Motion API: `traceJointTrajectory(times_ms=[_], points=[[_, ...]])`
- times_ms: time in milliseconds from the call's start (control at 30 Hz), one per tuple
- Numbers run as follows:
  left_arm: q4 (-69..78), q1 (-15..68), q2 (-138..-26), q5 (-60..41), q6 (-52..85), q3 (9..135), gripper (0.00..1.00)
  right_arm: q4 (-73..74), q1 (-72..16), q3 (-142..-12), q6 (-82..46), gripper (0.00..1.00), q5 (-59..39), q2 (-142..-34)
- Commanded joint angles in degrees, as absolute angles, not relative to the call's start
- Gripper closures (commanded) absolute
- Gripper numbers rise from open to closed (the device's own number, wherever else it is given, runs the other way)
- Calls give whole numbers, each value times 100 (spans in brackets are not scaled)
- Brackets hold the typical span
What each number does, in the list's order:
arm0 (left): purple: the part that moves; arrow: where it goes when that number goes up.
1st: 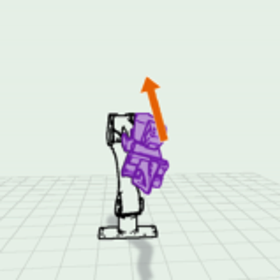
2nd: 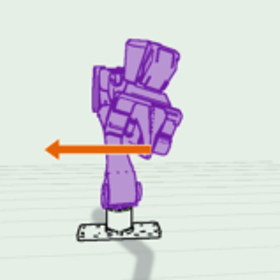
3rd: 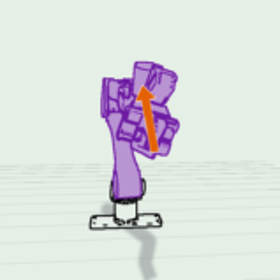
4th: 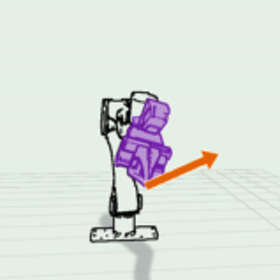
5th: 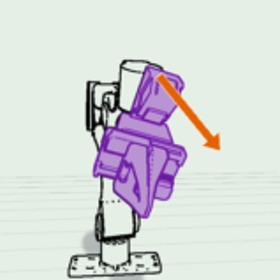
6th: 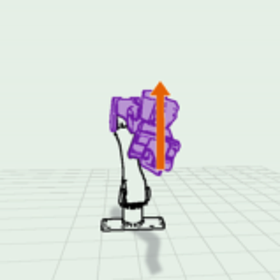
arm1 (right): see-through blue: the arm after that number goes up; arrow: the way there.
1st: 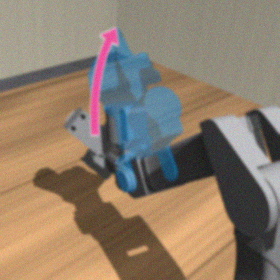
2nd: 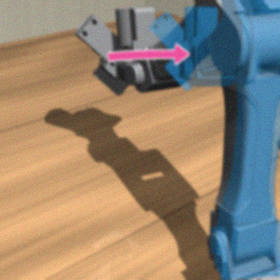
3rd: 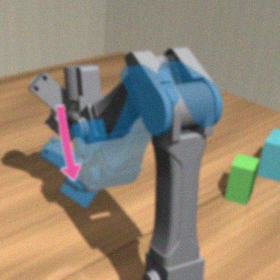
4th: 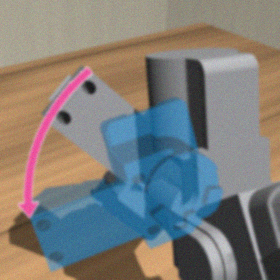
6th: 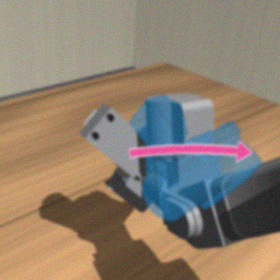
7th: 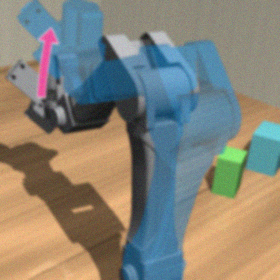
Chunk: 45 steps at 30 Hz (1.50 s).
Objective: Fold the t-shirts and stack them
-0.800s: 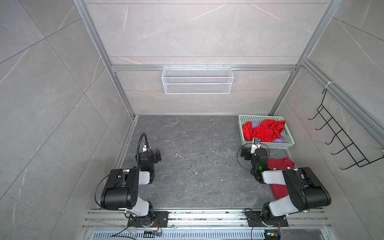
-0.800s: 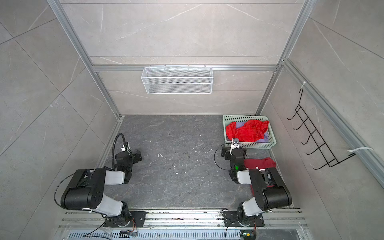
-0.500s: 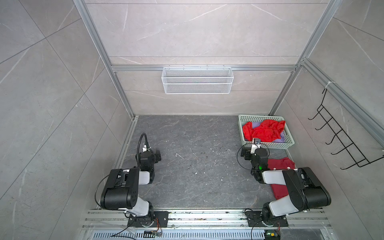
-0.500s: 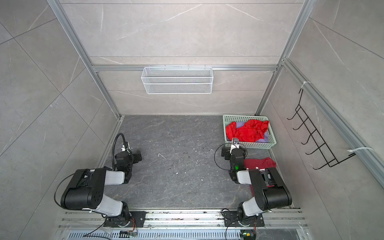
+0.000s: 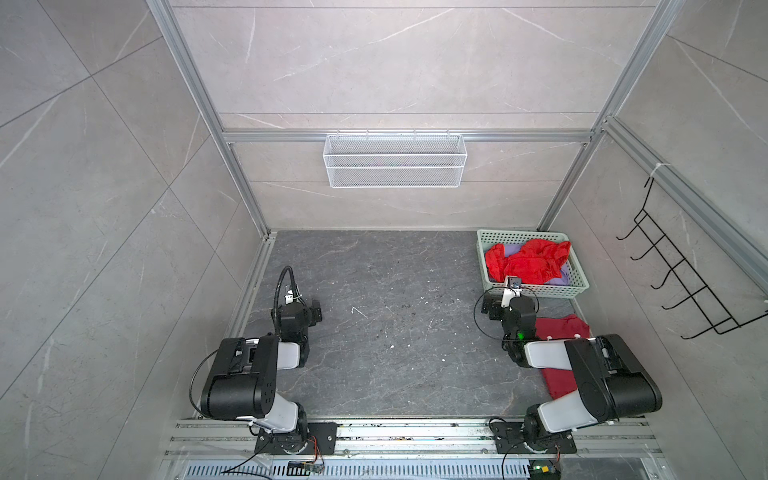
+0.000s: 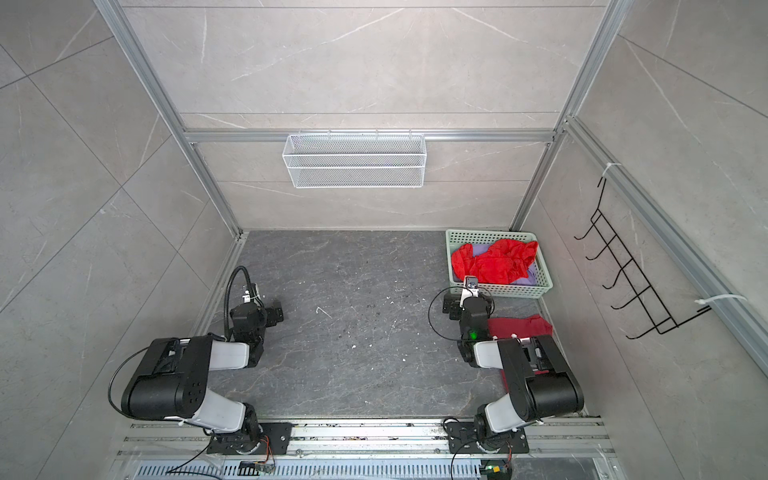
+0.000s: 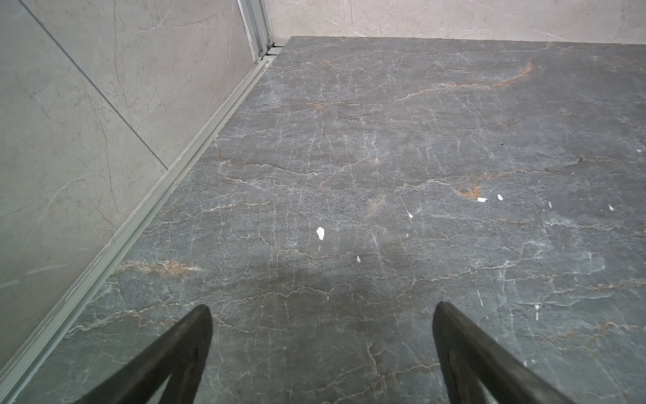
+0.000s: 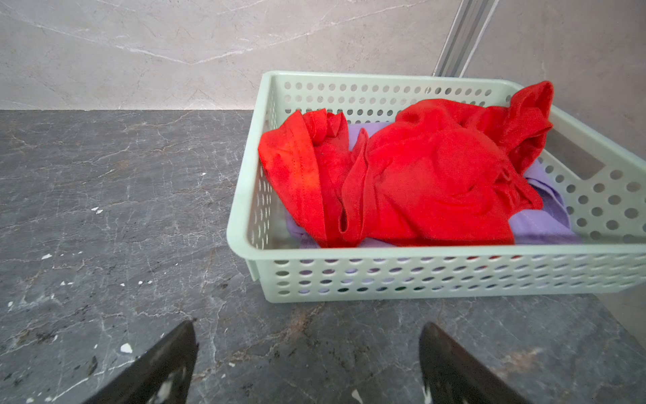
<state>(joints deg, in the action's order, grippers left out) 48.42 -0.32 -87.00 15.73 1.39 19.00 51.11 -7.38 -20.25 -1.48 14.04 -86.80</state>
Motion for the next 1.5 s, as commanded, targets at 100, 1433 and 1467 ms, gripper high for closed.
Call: traceJointTrajectory(times_ms=[100, 1433, 1467], points=[[5045, -49, -8613, 1503, 220, 1978, 0, 5177, -747, -1987, -153, 1, 1371, -8687], [-56, 1572, -4583, -1282, 5655, 3285, 0, 830, -3411, -3414, -4850, 1, -1215, -6021], [-42, 1902, -4509, -975, 5748, 3249, 0, 986, -3627, -3305, -5086, 1, -1076, -6060]])
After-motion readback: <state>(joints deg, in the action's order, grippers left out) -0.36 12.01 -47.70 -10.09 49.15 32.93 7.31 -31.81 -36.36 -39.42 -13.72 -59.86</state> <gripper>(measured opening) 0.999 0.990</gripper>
